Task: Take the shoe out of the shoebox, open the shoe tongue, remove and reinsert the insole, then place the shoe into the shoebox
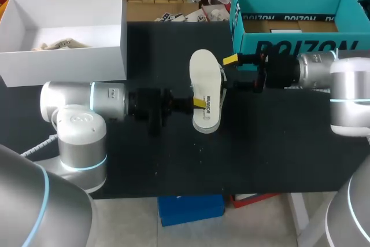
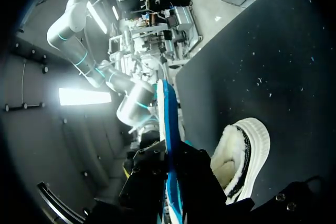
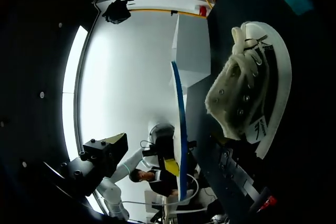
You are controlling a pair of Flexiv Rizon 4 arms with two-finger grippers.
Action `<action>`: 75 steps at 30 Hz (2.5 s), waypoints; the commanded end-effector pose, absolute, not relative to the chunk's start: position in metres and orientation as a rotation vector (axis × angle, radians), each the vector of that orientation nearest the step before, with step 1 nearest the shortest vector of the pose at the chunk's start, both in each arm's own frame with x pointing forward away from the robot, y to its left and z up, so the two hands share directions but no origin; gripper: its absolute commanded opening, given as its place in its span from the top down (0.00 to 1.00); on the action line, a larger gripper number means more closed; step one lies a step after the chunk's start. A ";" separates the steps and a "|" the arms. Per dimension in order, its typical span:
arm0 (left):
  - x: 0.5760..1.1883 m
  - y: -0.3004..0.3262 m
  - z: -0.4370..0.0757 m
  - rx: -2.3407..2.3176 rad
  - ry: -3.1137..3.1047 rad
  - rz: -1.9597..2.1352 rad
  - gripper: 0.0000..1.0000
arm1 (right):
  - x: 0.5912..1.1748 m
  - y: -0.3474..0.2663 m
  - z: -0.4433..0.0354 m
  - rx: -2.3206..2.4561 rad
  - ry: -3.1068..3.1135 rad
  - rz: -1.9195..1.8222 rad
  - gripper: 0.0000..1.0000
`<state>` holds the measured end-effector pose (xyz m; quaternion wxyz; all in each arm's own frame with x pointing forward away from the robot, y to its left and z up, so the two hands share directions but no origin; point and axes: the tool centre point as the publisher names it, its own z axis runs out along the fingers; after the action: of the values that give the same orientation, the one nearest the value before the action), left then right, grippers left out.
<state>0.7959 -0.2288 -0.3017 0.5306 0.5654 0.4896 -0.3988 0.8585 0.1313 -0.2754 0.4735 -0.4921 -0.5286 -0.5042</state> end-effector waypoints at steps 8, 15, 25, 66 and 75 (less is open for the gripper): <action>0.795 -0.229 -0.302 1.347 1.169 -0.944 1.00 | 0.850 0.153 -0.277 -1.190 -1.338 -1.163 0.00; 0.795 -0.229 -0.302 1.347 1.169 -0.944 1.00 | 0.849 0.156 -0.279 -1.210 -1.347 -1.148 0.06; 0.795 -0.229 -0.302 1.347 1.169 -0.944 1.00 | 0.848 0.158 -0.283 -1.256 -1.330 -1.132 0.60; 0.774 -0.219 -0.286 1.539 1.471 -0.785 0.00 | 0.850 0.169 -0.297 -1.248 -1.306 -1.139 1.00; 0.749 -0.195 -0.263 1.719 1.791 -0.562 0.00 | 0.850 0.169 -0.297 -1.248 -1.306 -1.139 1.00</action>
<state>0.7573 -0.2124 -0.2807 0.4177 0.6071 0.5897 -0.3306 0.8492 0.1677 -0.2973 0.4824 -0.5111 -0.5355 -0.4683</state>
